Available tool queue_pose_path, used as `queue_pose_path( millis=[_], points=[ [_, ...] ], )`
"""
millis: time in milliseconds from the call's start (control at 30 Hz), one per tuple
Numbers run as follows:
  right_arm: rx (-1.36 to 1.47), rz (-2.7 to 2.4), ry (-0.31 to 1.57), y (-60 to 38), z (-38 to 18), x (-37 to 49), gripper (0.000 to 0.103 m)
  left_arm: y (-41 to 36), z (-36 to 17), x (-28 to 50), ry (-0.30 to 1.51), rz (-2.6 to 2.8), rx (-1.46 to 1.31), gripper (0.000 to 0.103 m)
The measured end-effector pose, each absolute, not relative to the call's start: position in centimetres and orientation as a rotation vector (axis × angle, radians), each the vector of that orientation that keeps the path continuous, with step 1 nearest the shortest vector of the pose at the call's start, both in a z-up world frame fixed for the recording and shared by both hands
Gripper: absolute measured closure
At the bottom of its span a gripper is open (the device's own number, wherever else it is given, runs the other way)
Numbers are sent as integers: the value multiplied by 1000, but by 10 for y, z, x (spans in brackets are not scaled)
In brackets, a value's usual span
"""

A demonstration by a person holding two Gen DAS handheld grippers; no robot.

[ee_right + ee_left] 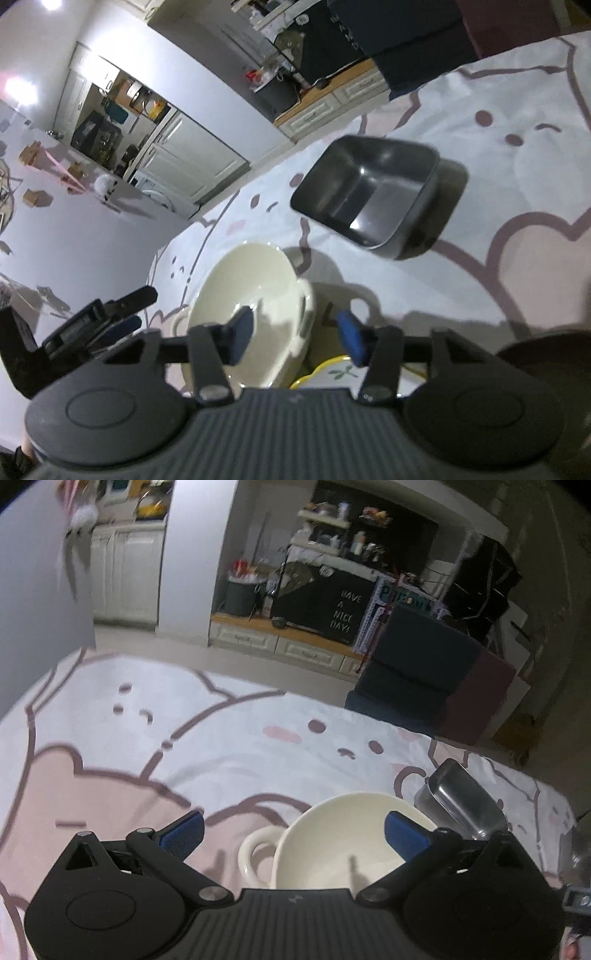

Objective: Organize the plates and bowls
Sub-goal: 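Move both tools to the rim of the cream two-handled bowl, then close both tools on the cream bowl rim beside its handles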

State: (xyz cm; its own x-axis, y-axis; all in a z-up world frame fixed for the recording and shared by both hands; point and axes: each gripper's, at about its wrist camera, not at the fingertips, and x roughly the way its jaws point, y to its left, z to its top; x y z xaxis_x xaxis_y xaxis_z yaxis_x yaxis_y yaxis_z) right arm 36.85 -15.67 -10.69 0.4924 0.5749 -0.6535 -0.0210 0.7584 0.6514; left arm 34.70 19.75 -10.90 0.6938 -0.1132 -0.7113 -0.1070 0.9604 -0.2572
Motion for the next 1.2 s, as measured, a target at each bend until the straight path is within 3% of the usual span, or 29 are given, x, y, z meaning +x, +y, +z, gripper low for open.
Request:
queue_pose_path(
  millis=[67,133,267,500,633,833,1000,1167,1200],
  points=[
    [601,364,1001,-153,-106,368,50,204,-114,348,830,1,-319,19],
    [567,370,1005,-148,-106,369,57,207,-119,350,848,3,-328,25],
    [591,362,1030,-147,-116,375,89,215,-127,352,867,0,-355,38],
    [441,336,978,-128,-102,386,90,222,-138,354,904,-6,-392,53],
    [441,341,969,-123,-99,398,91,225,-151,356,957,2,-390,68],
    [445,399,991,-133,-107,403,82,226,-157,356,975,-13,-393,71],
    [410,461,986,-128,-105,406,65,225,-157,356,982,-20,-404,75],
    [373,465,1011,-118,-111,412,64,226,-157,357,979,-29,-402,75],
    [372,452,1016,-117,-113,414,70,226,-158,358,978,-32,-403,75]
  ],
)
